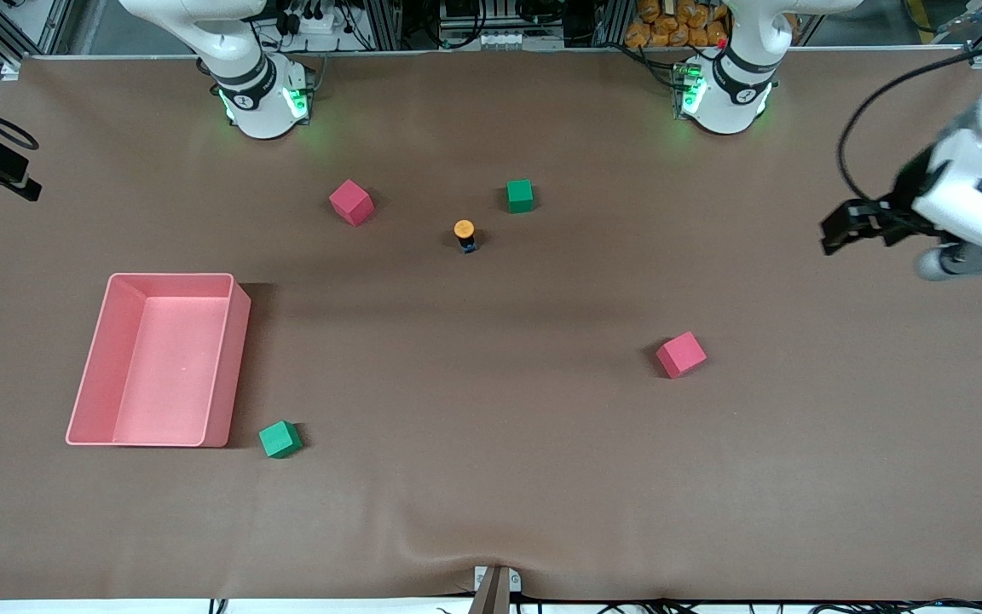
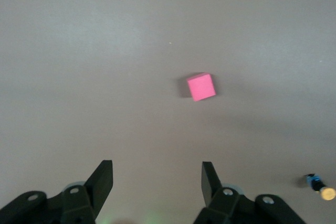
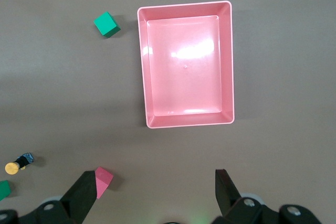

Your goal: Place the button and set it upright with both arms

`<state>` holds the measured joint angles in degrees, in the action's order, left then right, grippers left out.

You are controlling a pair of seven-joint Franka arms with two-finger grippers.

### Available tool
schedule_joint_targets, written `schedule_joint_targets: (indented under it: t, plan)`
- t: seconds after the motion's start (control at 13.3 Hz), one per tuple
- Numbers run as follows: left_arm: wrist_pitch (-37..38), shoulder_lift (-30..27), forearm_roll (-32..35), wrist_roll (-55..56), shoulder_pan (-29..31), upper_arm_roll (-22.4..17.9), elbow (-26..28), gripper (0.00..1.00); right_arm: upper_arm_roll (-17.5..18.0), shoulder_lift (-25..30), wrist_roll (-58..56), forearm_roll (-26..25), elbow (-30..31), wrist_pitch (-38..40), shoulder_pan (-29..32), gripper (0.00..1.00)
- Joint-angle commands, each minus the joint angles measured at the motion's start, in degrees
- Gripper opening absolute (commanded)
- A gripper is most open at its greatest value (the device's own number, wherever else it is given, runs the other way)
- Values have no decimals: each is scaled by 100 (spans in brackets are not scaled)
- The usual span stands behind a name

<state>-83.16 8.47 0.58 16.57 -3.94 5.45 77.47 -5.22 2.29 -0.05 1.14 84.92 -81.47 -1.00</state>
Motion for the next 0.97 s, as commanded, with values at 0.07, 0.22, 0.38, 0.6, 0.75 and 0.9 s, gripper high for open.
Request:
schedule_joint_targets:
  t: [0.07, 0.22, 0.38, 0.6, 0.75, 0.9]
  plan:
    - [55, -293, 117, -207, 218, 123, 277, 76, 13, -18, 48, 0, -72, 35, 21, 100]
    - [55, -556, 136, -434, 297, 97, 531, 76, 13, -18, 48, 0, -72, 35, 21, 100]
    - [55, -750, 74, -715, 525, 106, 638, 76, 13, -18, 48, 0, -72, 35, 21, 100]
    - [72, -1066, 65, -1050, 692, 88, 848, 76, 13, -18, 48, 0, -72, 35, 21, 100]
    - [64, -1390, 65, -1121, 728, 79, 1181, 76, 13, -18, 40, 0, -72, 35, 21, 100]
    - [37, -1620, 65, -1121, 754, 71, 1419, 76, 13, -18, 48, 0, -72, 35, 21, 100]
